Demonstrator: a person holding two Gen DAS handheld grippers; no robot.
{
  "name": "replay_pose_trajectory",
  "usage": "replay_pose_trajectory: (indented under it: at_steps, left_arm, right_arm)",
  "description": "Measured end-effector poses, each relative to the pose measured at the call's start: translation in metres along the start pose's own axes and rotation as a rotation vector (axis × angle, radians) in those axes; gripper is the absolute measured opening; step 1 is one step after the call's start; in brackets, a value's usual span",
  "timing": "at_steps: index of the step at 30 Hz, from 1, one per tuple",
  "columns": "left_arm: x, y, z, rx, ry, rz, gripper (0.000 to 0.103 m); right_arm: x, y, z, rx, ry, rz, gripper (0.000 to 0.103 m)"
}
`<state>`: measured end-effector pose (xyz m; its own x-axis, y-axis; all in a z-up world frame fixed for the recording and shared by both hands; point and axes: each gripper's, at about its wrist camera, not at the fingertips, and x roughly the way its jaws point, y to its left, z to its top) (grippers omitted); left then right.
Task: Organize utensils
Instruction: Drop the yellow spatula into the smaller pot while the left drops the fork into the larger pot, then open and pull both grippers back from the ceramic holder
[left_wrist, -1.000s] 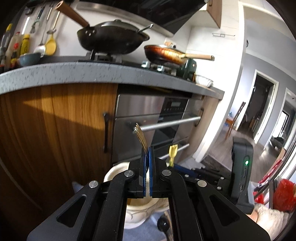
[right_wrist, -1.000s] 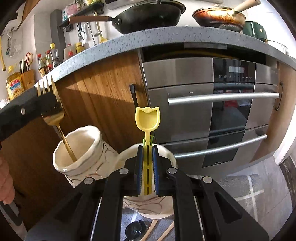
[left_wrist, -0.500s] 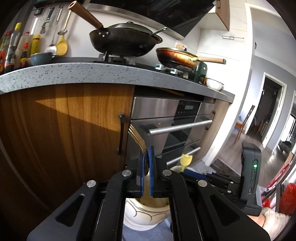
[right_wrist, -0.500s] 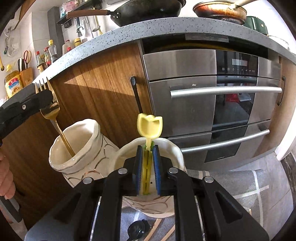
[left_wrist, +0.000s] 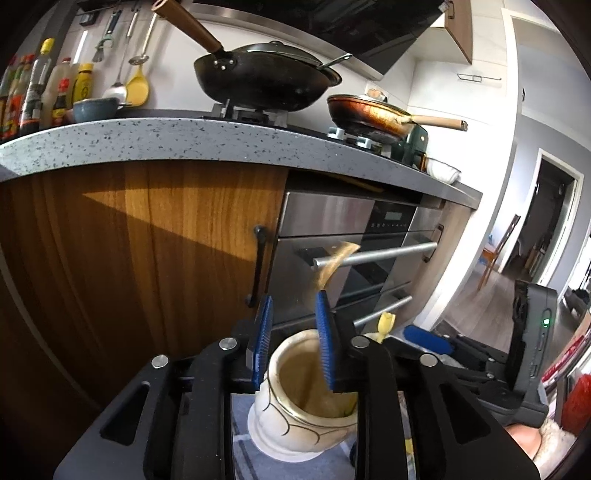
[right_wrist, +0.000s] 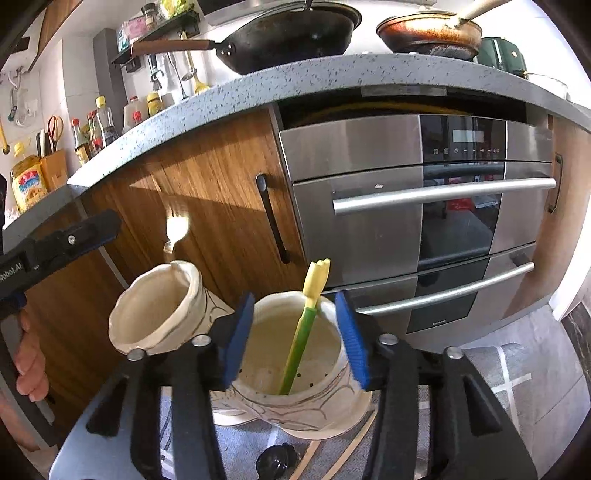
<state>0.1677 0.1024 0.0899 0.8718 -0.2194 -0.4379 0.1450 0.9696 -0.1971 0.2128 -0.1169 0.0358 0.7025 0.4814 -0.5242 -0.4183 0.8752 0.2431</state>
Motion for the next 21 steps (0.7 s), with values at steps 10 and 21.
replay_pose_trajectory:
  at_steps: [10, 21]
  left_arm:
    - [-0.030, -0.015, -0.005, 0.015, 0.001, 0.090, 0.091]
    - [-0.067, -0.032, -0.054, 0.056, 0.099, 0.163, 0.097]
  right_arm:
    - [-0.053, 0.009, -0.003, -0.051, 0.026, 0.001, 0.093]
    - [-0.073, 0.022, -0.059, -0.077, 0.136, -0.041, 0.098]
